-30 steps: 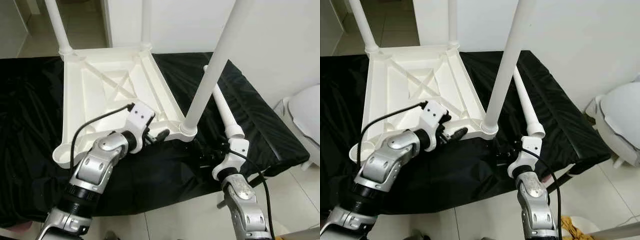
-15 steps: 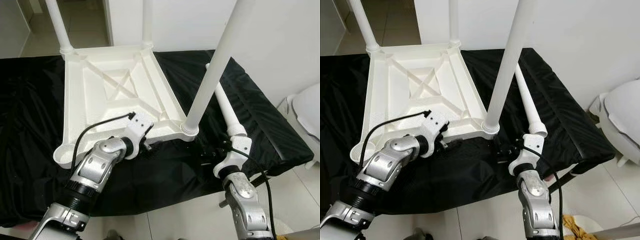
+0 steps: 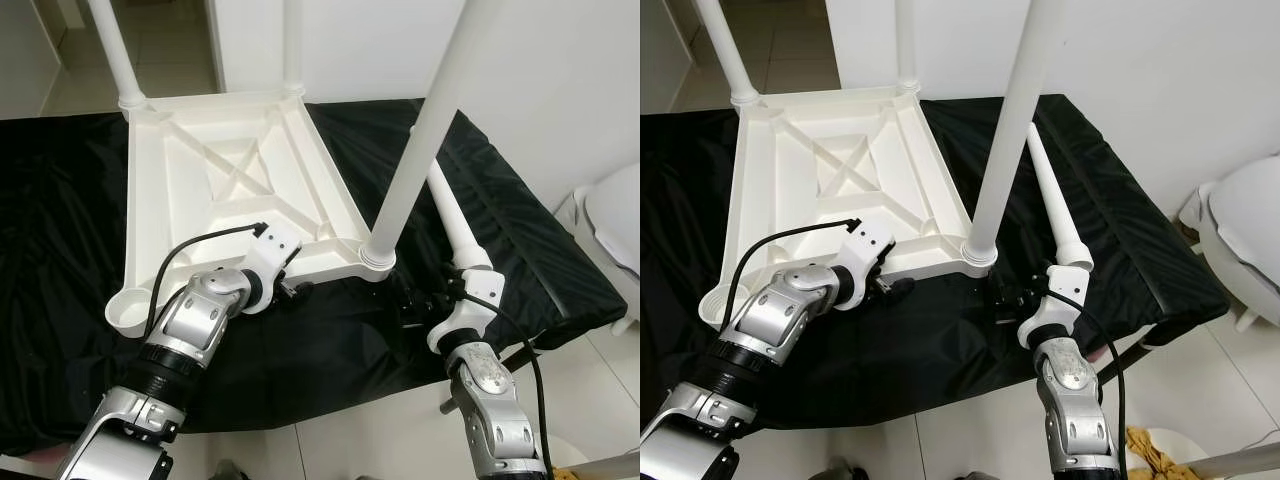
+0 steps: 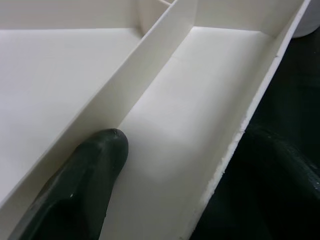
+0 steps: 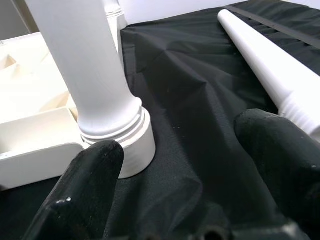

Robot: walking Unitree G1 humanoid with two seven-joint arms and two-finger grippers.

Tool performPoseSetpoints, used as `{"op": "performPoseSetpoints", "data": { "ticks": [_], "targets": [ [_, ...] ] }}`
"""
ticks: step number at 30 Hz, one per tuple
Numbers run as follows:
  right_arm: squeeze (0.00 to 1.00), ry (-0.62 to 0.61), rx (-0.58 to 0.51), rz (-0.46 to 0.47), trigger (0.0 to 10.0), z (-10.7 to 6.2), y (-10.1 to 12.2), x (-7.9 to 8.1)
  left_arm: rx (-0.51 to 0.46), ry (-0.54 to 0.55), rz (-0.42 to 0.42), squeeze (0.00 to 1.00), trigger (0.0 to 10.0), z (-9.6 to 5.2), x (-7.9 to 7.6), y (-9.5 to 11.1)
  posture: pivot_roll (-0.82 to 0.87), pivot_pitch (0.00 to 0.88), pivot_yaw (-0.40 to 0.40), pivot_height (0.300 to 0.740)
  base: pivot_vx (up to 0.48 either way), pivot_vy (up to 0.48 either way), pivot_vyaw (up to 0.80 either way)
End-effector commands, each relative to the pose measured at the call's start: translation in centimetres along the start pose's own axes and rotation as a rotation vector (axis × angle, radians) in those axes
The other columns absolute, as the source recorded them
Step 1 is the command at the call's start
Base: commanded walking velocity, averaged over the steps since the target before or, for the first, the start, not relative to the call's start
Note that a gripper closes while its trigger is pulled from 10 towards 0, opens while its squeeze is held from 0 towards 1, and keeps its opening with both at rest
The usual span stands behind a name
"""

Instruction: Building children table

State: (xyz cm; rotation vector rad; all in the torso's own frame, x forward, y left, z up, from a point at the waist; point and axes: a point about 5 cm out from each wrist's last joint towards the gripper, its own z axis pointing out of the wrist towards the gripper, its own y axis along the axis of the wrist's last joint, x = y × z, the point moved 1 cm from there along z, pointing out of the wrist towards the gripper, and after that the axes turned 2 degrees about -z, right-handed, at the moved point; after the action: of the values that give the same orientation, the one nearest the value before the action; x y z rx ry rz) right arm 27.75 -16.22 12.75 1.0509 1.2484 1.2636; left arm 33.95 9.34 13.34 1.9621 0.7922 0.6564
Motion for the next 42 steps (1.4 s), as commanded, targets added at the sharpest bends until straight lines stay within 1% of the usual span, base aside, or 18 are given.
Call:
{"op": "performPoseSetpoints", "data": {
  "ticks": [1, 2, 3, 8, 9, 10, 11, 20, 22, 23, 24, 25, 26, 27, 28, 32, 39, 42],
  "targets": [
    [0.00, -0.010, 0.020, -0.002, 10.0, 0.0, -0.3, -0.2, 0.057, 0.169, -0.034, 0.00, 6.2, -0.4, 1.8, -1.6, -0.06, 0.080, -0.018, 0.740, 0.000, 0.000, 0.00],
    [0.00, -0.009, 0.021, -0.002, 10.0, 0.0, -0.3, -0.2, 0.061, 0.171, -0.032, 0.00, 6.2, -0.5, 1.9, -1.8, -0.06, 0.080, -0.018, 0.740, 0.000, 0.000, 0.00],
    [0.00, -0.008, 0.022, -0.002, 10.0, 0.0, -0.4, -0.2, 0.063, 0.166, -0.027, 0.00, 0.0, -0.6, 1.8, -1.9, -0.05, 0.081, -0.019, 0.740, 0.000, 0.000, 0.00],
    [0.00, -0.002, 0.025, -0.008, 10.0, 0.1, -0.4, -0.2, 0.076, 0.143, -0.015, 0.00, 0.0, -0.8, 1.8, -2.3, -0.05, 0.082, -0.019, 0.740, 0.000, 0.000, 0.00],
    [0.00, 0.001, 0.026, -0.011, 10.0, 0.1, -0.4, -0.2, 0.082, 0.137, -0.012, 0.00, 0.7, -0.9, 1.8, -2.4, -0.05, 0.082, -0.019, 0.740, 0.000, 0.000, 0.00],
    [0.00, 0.001, 0.026, -0.011, 10.0, 0.1, -0.4, -0.2, 0.082, 0.137, -0.012, 0.00, 0.7, -0.9, 1.8, -2.4, -0.05, 0.082, -0.019, 0.740, 0.000, 0.000, 0.00],
    [0.00, 0.003, 0.028, -0.013, 10.0, 0.2, -0.5, -0.3, 0.101, 0.131, -0.001, 0.00, 0.0, -1.2, 2.0, -2.9, -0.05, 0.084, -0.019, 0.740, 0.000, 0.000, 0.00],
    [0.00, 0.005, 0.024, -0.024, 10.0, 0.3, -0.4, -0.4, 0.149, 0.149, -0.001, 0.00, 0.0, -2.4, 2.9, -4.2, -0.04, 0.084, -0.016, 0.740, 0.000, 0.000, 0.00],
    [0.00, 0.005, 0.023, -0.026, 10.0, 0.3, -0.4, -0.4, 0.152, 0.149, 0.000, 0.00, 0.2, -2.6, 2.9, -4.4, -0.04, 0.084, -0.016, 0.740, 0.000, 0.000, 0.00],
    [0.00, 0.005, 0.023, -0.028, 10.0, 0.4, -0.4, -0.5, 0.154, 0.140, 0.000, 0.00, 2.0, -2.8, 2.9, -4.6, -0.04, 0.084, -0.016, 0.740, 0.000, 0.000, 0.00],
    [0.00, 0.006, 0.023, -0.032, 10.0, 0.4, -0.4, -0.6, 0.154, 0.116, 0.005, 0.00, 5.0, -3.2, 2.6, -4.8, -0.04, 0.088, -0.018, 0.740, 0.000, 0.000, 0.00],
    [0.00, 0.006, 0.023, -0.032, 10.0, 0.4, -0.4, -0.6, 0.154, 0.116, 0.005, 0.00, 5.0, -3.2, 2.6, -4.8, -0.04, 0.088, -0.018, 0.740, 0.000, 0.000, 0.00],
    [0.00, 0.009, 0.022, -0.036, 10.0, 0.5, -0.4, -0.6, 0.155, 0.082, 0.014, 0.00, 5.8, -3.5, 2.3, -5.1, -0.04, 0.087, -0.019, 0.740, 0.000, 0.000, 0.00],
    [0.00, 0.009, 0.022, -0.036, 10.0, 0.5, -0.4, -0.6, 0.155, 0.082, 0.014, 0.00, 5.8, -3.5, 2.3, -5.1, -0.04, 0.087, -0.019, 0.740, 0.000, 0.000, 0.00],
    [0.00, 0.012, 0.022, -0.039, 10.0, 0.6, -0.4, -0.7, 0.163, 0.058, 0.008, 0.00, 10.0, -3.9, 2.1, -5.4, -0.04, 0.089, -0.019, 0.740, 0.000, 0.000, 0.00],
    [0.00, 0.019, 0.019, -0.045, 10.0, 0.8, -0.3, -0.7, 0.172, 0.034, 0.018, 0.00, 10.0, -4.7, 2.1, -5.9, -0.03, 0.091, -0.021, 0.740, 0.000, 0.000, 0.00],
    [0.00, 0.027, 0.014, -0.049, 10.0, 1.0, -0.3, -0.7, 0.194, 0.154, -0.012, 0.00, 10.0, -6.3, 4.4, -6.3, -0.03, 0.095, -0.021, 0.740, 0.000, 0.000, 0.00],
    [0.00, 0.027, 0.014, -0.050, 10.0, 1.0, -0.3, -0.6, 0.200, 0.168, -0.014, 0.00, 10.0, -6.4, 4.6, -6.4, -0.03, 0.095, -0.021, 0.740, 0.000, 0.000, 0.00]
  ]
}}
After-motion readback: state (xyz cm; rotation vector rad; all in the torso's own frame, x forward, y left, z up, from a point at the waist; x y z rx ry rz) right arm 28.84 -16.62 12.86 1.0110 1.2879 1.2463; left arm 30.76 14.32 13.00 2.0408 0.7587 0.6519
